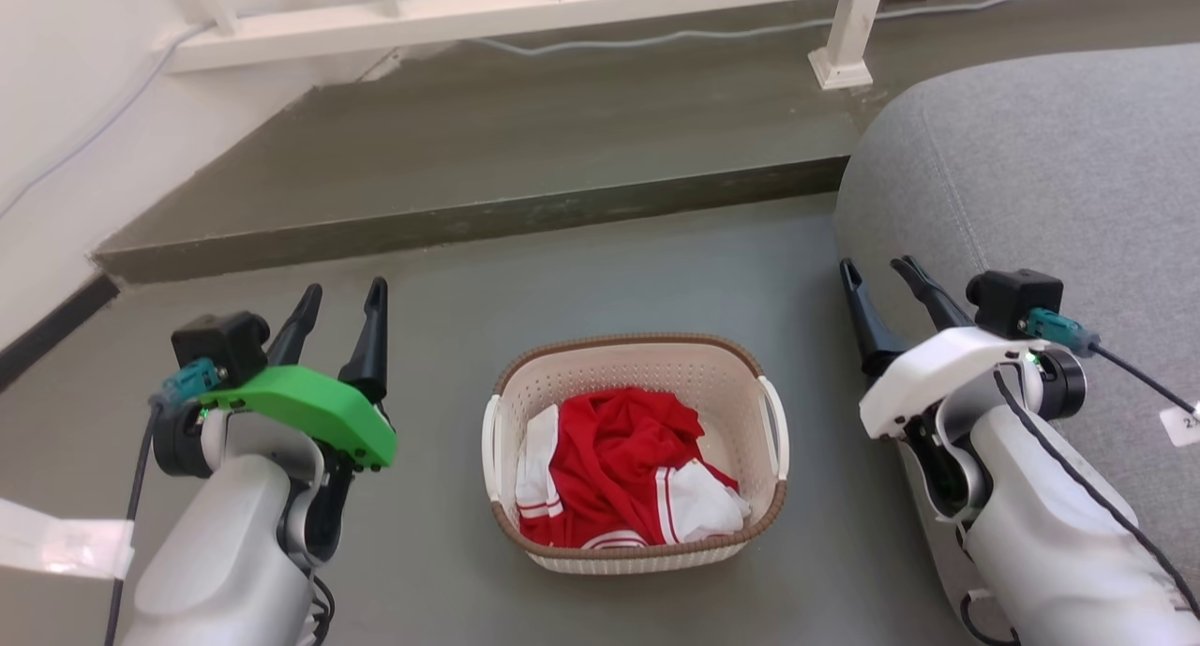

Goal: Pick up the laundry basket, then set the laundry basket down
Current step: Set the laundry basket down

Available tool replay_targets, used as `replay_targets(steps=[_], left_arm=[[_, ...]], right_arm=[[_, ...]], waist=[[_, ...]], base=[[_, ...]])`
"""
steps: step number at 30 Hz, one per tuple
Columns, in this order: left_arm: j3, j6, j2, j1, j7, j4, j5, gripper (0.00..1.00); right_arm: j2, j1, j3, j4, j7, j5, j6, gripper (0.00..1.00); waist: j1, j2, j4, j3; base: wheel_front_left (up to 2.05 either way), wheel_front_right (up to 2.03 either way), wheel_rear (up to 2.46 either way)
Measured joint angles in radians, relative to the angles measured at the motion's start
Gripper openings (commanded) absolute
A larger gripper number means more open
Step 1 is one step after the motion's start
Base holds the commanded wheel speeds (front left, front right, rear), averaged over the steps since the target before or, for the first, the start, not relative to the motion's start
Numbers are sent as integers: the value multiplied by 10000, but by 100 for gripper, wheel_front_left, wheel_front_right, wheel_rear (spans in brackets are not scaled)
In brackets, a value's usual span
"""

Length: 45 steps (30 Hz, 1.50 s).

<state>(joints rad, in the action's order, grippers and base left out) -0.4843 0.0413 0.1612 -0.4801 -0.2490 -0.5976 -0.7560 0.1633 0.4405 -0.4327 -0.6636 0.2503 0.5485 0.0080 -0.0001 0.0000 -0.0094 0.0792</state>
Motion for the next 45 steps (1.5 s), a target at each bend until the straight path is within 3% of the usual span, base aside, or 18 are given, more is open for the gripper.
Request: replay_targets(steps=[12, 26, 45], left_arm=[[997, -462, 115, 1567, 0, 1802, 771, 100], [1645, -562, 148, 2871, -2, 3382, 1768, 100], [1965, -560, -67, 3987, -27, 4282, 2403, 100]], right_arm=[[29, -1284, 336, 1559, 0, -343, -284, 100], [90, -2493, 748, 2899, 0, -754, -706, 100], [142, -3312, 903, 3802, 0, -1095, -817, 100]], waist=[[0, 0, 113, -373], [0, 0, 209, -315], [1, 0, 139, -413]], base=[[0, 0, 0], [0, 0, 0], [0, 0, 0]])
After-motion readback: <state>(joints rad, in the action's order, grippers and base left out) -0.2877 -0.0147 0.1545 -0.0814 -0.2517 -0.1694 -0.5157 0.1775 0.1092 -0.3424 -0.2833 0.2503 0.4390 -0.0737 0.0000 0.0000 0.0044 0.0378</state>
